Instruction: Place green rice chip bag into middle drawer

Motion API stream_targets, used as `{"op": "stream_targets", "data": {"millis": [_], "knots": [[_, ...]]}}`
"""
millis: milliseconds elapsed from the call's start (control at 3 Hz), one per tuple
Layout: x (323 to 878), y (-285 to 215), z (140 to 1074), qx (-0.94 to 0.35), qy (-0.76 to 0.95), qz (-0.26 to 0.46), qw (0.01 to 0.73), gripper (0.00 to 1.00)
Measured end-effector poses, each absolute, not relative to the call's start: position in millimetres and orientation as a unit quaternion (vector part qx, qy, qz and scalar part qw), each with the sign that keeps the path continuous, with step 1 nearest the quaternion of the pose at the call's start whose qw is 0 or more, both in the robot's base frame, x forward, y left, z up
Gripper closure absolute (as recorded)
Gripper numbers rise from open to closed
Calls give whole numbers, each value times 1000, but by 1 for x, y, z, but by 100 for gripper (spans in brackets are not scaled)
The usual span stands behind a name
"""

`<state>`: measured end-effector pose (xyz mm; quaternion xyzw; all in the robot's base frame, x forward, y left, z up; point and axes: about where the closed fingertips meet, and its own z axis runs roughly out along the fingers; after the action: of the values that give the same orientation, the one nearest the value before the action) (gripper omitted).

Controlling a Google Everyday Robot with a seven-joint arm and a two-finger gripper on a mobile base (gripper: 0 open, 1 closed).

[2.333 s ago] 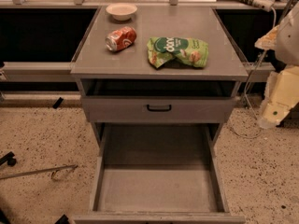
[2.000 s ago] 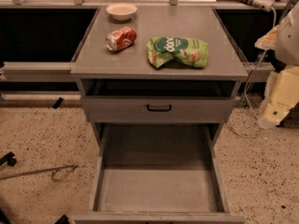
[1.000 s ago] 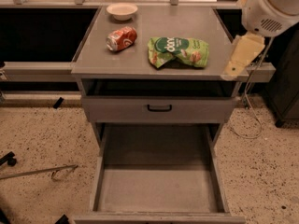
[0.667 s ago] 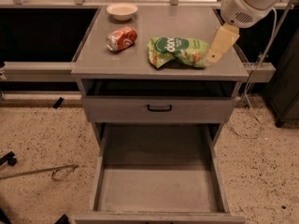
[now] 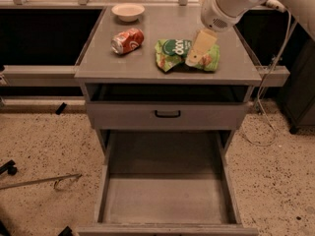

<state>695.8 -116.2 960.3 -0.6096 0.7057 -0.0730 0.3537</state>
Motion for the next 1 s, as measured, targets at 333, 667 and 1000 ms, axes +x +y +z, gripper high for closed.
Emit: {"op": "stream_targets", "data": {"millis": [333, 667, 1000], "knots": [[696, -116, 960, -610, 706, -73, 354, 0], [700, -111, 954, -609, 704, -66, 359, 0], [716, -97, 937, -612, 695, -42, 376, 0]]}}
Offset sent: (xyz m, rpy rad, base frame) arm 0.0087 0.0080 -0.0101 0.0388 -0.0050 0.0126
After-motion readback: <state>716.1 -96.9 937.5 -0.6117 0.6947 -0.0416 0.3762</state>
